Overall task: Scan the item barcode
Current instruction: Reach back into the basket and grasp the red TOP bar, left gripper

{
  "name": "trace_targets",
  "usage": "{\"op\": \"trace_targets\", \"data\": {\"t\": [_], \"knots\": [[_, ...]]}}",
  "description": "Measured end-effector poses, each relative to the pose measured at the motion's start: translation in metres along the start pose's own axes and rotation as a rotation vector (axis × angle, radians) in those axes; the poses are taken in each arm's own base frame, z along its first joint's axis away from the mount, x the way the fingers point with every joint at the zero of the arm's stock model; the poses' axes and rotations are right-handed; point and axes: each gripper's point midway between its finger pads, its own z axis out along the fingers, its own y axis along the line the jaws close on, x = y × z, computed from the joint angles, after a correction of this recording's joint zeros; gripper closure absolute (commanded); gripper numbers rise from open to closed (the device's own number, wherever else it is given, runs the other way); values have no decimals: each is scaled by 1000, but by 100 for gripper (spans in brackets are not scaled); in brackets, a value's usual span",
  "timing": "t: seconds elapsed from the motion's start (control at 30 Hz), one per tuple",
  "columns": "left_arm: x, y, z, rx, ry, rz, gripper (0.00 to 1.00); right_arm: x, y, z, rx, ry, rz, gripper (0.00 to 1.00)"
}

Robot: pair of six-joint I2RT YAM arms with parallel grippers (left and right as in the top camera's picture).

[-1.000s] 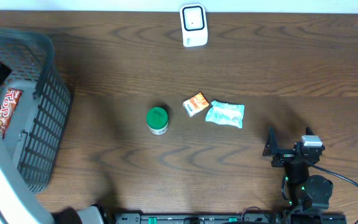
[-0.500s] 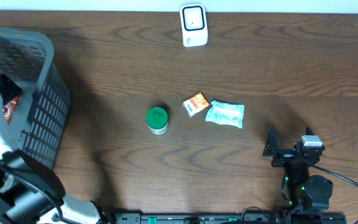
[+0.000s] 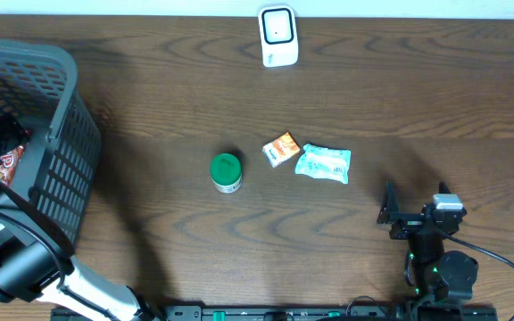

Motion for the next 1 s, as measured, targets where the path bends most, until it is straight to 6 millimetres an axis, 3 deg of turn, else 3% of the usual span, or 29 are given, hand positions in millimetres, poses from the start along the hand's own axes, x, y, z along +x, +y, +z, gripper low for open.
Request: {"op": "trace_targets", "data": {"t": [0.2,0.43,0.8,1.0], "knots": [[6,-5,18,16,28,45,2,0,0,0,0,0,0,1],[34,-20,64,49,140,65,2,0,0,0,0,0,0,1],[22,-24,72,64,92,57,3,0,0,0,0,0,0,1],[19,-28,78,78,88,55,58,0,0,0,0,0,0,1]]}}
